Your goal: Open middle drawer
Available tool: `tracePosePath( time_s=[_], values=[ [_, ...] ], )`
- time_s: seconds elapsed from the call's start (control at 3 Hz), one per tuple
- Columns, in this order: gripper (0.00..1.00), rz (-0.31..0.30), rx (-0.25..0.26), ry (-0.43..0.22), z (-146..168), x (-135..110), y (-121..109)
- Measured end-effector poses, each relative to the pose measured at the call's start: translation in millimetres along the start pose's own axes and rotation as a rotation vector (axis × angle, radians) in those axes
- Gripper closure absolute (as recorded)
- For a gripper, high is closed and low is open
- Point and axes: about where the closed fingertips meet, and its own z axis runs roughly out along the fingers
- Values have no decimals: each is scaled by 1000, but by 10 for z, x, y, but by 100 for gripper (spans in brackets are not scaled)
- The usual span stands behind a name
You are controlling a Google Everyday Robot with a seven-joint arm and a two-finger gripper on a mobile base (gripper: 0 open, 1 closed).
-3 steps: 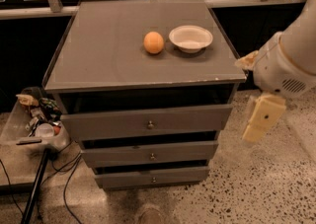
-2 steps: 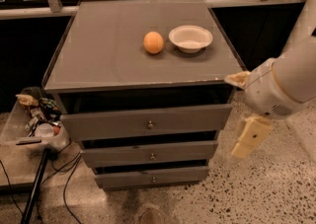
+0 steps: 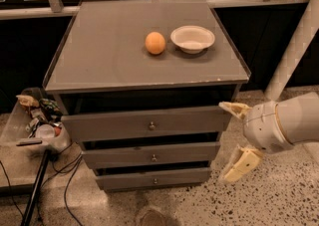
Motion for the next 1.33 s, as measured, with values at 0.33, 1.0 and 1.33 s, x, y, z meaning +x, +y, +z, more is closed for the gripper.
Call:
tracePosePath(
  time_s=[0.33,1.0,1.33],
  values=[
    [0,0,0,0,0,0,0],
    [0,106,-117,39,869,350,314],
    [0,173,-162,32,1303,605,461]
  ],
)
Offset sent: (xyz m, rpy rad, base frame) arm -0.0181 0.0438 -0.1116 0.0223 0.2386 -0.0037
